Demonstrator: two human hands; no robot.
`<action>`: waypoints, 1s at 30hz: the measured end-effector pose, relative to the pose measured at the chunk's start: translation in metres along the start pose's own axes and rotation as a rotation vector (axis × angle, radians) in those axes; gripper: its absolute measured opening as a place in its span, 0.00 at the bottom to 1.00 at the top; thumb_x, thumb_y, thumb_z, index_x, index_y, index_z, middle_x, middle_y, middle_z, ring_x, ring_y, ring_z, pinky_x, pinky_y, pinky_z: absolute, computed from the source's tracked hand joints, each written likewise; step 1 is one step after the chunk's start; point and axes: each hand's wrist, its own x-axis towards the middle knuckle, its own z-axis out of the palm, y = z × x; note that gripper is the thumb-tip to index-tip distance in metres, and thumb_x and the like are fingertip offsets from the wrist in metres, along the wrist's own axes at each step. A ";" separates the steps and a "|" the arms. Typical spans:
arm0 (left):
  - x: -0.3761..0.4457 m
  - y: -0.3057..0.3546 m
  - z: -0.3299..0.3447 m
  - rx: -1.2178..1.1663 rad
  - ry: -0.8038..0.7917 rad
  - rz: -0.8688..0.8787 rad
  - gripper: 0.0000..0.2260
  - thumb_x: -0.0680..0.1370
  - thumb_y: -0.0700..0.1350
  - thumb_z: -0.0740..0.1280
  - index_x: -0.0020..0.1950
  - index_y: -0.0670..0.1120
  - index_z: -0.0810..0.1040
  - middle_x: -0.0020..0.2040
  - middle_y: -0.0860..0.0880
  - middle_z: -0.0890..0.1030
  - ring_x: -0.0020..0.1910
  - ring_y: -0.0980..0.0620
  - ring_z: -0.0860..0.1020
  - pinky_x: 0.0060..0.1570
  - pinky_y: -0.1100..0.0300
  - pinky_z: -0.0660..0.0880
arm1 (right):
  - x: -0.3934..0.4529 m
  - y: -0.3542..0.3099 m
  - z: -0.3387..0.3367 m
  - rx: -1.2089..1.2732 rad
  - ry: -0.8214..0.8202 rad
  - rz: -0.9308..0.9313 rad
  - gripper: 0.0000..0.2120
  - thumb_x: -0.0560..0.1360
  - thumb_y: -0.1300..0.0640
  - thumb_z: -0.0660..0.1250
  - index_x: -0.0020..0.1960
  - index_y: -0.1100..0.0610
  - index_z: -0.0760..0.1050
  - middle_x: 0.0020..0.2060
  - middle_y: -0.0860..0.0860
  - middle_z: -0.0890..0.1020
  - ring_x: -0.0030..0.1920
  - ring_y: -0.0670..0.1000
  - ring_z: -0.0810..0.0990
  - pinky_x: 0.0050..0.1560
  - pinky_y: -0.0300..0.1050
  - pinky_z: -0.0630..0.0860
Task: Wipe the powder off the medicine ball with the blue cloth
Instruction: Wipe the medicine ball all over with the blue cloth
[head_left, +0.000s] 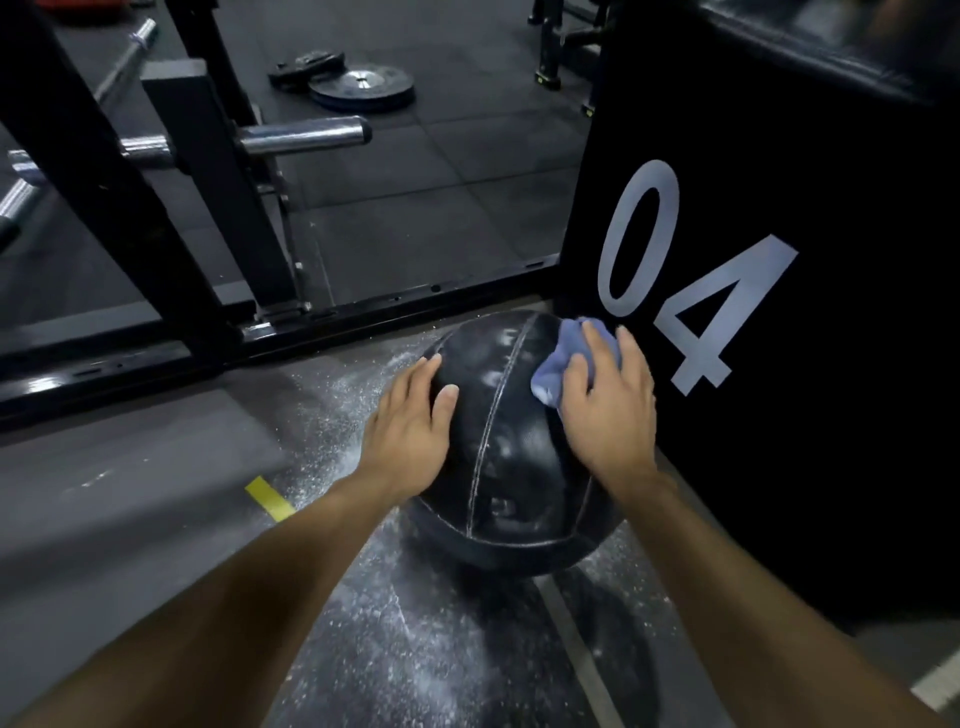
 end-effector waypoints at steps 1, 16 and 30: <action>-0.003 -0.003 -0.002 -0.004 0.017 -0.027 0.27 0.86 0.62 0.48 0.84 0.54 0.56 0.82 0.51 0.61 0.81 0.48 0.58 0.79 0.41 0.58 | 0.009 -0.008 0.001 -0.018 -0.038 -0.004 0.26 0.85 0.43 0.52 0.83 0.41 0.62 0.85 0.51 0.57 0.83 0.60 0.56 0.79 0.67 0.60; -0.022 -0.043 -0.075 -0.231 0.298 -0.091 0.20 0.87 0.51 0.60 0.78 0.49 0.68 0.76 0.51 0.70 0.73 0.54 0.70 0.70 0.60 0.63 | 0.008 -0.100 0.065 -0.222 -0.373 -0.836 0.31 0.74 0.46 0.52 0.73 0.45 0.78 0.77 0.48 0.74 0.81 0.53 0.65 0.83 0.53 0.52; 0.038 -0.046 -0.033 -0.201 0.186 0.065 0.18 0.88 0.55 0.56 0.75 0.53 0.74 0.72 0.55 0.75 0.72 0.57 0.71 0.70 0.62 0.63 | -0.014 -0.053 0.049 -0.103 -0.104 -0.334 0.29 0.82 0.48 0.50 0.82 0.46 0.66 0.85 0.49 0.60 0.85 0.54 0.53 0.83 0.61 0.53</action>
